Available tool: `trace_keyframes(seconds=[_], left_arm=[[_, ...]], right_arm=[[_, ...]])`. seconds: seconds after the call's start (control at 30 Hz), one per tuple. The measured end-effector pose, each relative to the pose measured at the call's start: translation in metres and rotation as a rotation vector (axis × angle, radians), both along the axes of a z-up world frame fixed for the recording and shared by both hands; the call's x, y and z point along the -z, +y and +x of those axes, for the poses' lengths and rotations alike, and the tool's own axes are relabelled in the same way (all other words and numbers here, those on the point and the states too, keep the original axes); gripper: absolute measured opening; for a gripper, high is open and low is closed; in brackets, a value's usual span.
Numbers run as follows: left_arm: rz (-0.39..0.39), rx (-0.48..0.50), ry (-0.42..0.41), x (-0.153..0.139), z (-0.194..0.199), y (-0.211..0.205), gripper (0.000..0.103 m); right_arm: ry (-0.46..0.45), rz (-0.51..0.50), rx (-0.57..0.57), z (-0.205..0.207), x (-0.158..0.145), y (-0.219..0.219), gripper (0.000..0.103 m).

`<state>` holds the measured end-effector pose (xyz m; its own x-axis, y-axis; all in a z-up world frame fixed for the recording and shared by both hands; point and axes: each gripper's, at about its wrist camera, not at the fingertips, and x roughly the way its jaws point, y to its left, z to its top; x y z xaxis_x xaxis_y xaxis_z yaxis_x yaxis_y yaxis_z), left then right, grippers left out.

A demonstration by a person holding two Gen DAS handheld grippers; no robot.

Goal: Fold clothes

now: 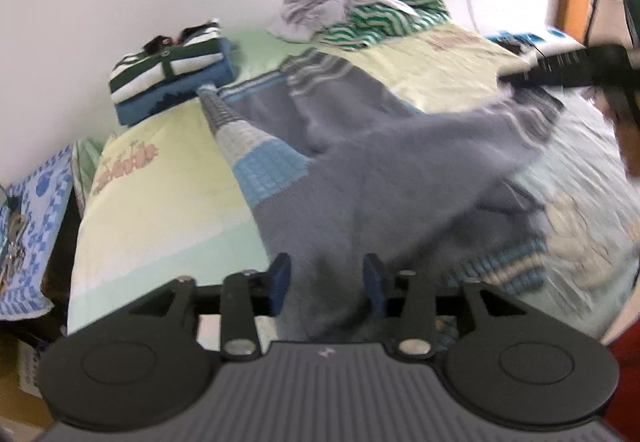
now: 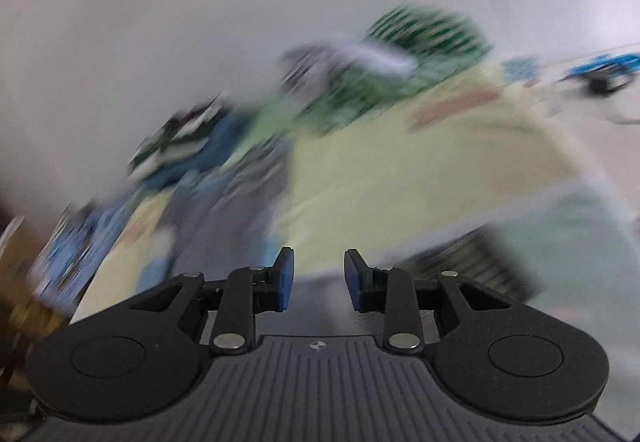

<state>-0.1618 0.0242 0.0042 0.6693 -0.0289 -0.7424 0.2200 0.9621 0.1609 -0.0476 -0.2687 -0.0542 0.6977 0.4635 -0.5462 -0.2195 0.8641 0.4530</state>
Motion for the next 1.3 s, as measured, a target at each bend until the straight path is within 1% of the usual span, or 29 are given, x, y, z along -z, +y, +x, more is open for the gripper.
trace_keyframes(seconds=[0.07, 0.1, 0.13, 0.17, 0.2, 0.23, 0.27, 0.33, 0.37, 0.4, 0.43, 0.5, 0.6, 0.63, 0.67, 0.77, 0.83, 0.87, 0.93, 1.0, 1.1, 1.17, 1.2, 1.27, 1.3], left_arm=[[-0.040, -0.001, 0.052, 0.015, 0.007, 0.008, 0.042], [-0.072, 0.002, 0.080, 0.023, 0.009, 0.012, 0.041], [-0.096, 0.012, 0.091, 0.027, 0.010, 0.013, 0.041], [-0.117, 0.024, 0.097, 0.030, 0.010, 0.014, 0.042], [-0.122, 0.045, 0.094, 0.032, 0.011, 0.014, 0.043], [-0.119, 0.065, 0.091, 0.033, 0.010, 0.013, 0.043], [-0.124, 0.086, 0.095, 0.032, 0.011, 0.013, 0.043], [-0.150, 0.162, 0.119, 0.026, 0.011, 0.016, 0.045], [-0.143, 0.200, 0.116, 0.021, 0.012, 0.019, 0.045], [-0.132, 0.236, 0.110, 0.015, 0.013, 0.022, 0.049], [-0.135, 0.257, 0.090, 0.008, 0.015, 0.027, 0.054], [-0.161, 0.278, 0.044, -0.003, 0.024, 0.037, 0.060], [-0.238, 0.265, 0.037, 0.003, 0.055, 0.046, 0.060], [-0.245, 0.268, 0.048, 0.008, 0.064, 0.045, 0.058], [-0.248, 0.280, 0.059, 0.016, 0.071, 0.043, 0.058], [-0.266, 0.298, 0.095, 0.032, 0.080, 0.041, 0.058], [-0.269, 0.313, 0.090, 0.038, 0.080, 0.041, 0.065], [-0.257, 0.329, 0.080, 0.039, 0.078, 0.039, 0.067], [-0.232, 0.352, 0.060, 0.042, 0.073, 0.035, 0.072], [-0.223, 0.363, 0.046, 0.044, 0.070, 0.032, 0.075], [-0.241, 0.362, 0.048, 0.045, 0.072, 0.033, 0.078], [-0.255, 0.361, 0.050, 0.045, 0.074, 0.034, 0.079], [-0.261, 0.360, 0.051, 0.045, 0.074, 0.034, 0.080], [-0.277, 0.361, 0.059, 0.046, 0.075, 0.036, 0.082], [-0.285, 0.362, 0.063, 0.046, 0.076, 0.036, 0.083]], right_arm=[[0.056, -0.005, -0.015, 0.002, 0.007, 0.009, 0.031], [0.083, 0.001, 0.004, 0.003, 0.011, 0.007, 0.031], [0.118, 0.000, 0.039, 0.005, 0.016, 0.002, 0.031], [0.152, -0.010, 0.080, 0.007, 0.019, -0.004, 0.020], [0.178, -0.004, 0.117, 0.009, 0.023, -0.011, 0.010], [0.194, 0.024, 0.148, 0.011, 0.026, -0.019, 0.000], [0.209, 0.041, 0.177, 0.012, 0.028, -0.025, 0.000], [0.236, 0.045, 0.231, 0.013, 0.025, -0.030, 0.000], [0.243, 0.032, 0.253, 0.013, 0.022, -0.029, 0.002], [0.230, 0.006, 0.259, 0.014, 0.015, -0.021, 0.010], [0.205, -0.008, 0.253, 0.015, 0.008, -0.013, 0.013], [0.143, -0.014, 0.186, 0.025, -0.008, 0.015, 0.013], [0.055, -0.004, 0.023, 0.050, -0.029, 0.067, 0.021], [0.041, -0.001, -0.037, 0.061, -0.032, 0.087, 0.022], [0.043, -0.001, -0.088, 0.074, -0.031, 0.109, 0.025], [0.051, -0.004, -0.228, 0.111, -0.025, 0.170, 0.025], [0.077, -0.011, -0.260, 0.138, -0.013, 0.203, 0.025], [0.093, -0.008, -0.274, 0.151, -0.007, 0.217, 0.026], [0.130, 0.008, -0.287, 0.175, 0.006, 0.239, 0.026], [0.166, 0.011, -0.280, 0.197, 0.017, 0.255, 0.027], [0.239, 0.088, -0.286, 0.217, 0.031, 0.270, 0.029], [0.250, 0.123, -0.307, 0.219, 0.031, 0.277, 0.028], [0.243, 0.121, -0.333, 0.217, 0.028, 0.283, 0.028], [0.190, 0.063, -0.404, 0.209, 0.019, 0.297, 0.031], [0.153, 0.025, -0.401, 0.206, 0.014, 0.299, 0.032]])
